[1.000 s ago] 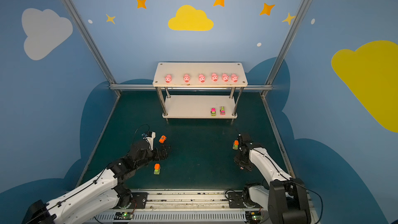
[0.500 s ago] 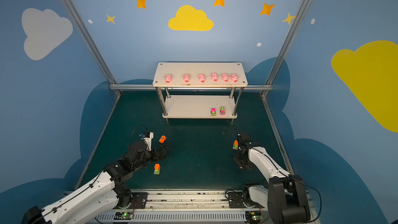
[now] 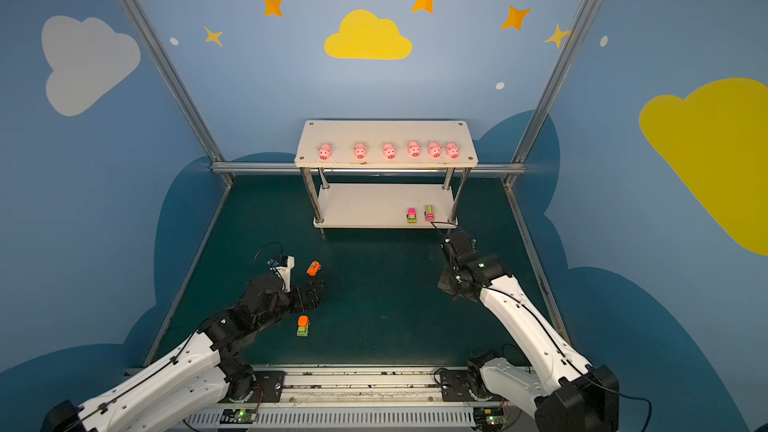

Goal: Place and organize the plastic toys onto the shelf
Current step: 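Close the right gripper on the pink pig and lift it, then carry the pig with the right gripper up over the top shelf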

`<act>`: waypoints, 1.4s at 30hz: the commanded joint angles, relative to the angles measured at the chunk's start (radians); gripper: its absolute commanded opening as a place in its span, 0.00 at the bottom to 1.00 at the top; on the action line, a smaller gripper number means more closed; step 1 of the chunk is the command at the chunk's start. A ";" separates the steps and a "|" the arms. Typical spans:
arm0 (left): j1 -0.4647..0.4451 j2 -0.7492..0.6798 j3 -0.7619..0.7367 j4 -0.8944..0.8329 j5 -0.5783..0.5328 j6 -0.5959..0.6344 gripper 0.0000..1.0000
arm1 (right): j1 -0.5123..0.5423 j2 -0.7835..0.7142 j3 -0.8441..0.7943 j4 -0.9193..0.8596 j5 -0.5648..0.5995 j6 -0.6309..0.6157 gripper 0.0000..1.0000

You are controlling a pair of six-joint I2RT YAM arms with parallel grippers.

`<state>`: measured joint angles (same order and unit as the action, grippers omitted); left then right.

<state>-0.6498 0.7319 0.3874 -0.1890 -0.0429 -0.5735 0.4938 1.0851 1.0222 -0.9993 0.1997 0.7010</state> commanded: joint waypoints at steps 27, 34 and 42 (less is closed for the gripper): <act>0.002 -0.090 0.148 -0.148 -0.103 0.030 1.00 | 0.218 0.949 1.702 -0.190 -0.099 -0.477 0.21; 0.003 -0.061 0.157 -0.147 -0.118 0.043 1.00 | 0.242 0.994 1.696 -0.009 -0.141 -0.520 0.21; 0.007 -0.041 0.164 -0.149 -0.140 0.056 1.00 | 0.240 1.038 1.701 0.096 -0.061 -0.593 0.21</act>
<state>-0.6498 0.6865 0.5236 -0.3267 -0.1566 -0.5381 0.7395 2.1006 2.6999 -0.9737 0.0925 0.1547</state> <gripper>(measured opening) 0.997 0.215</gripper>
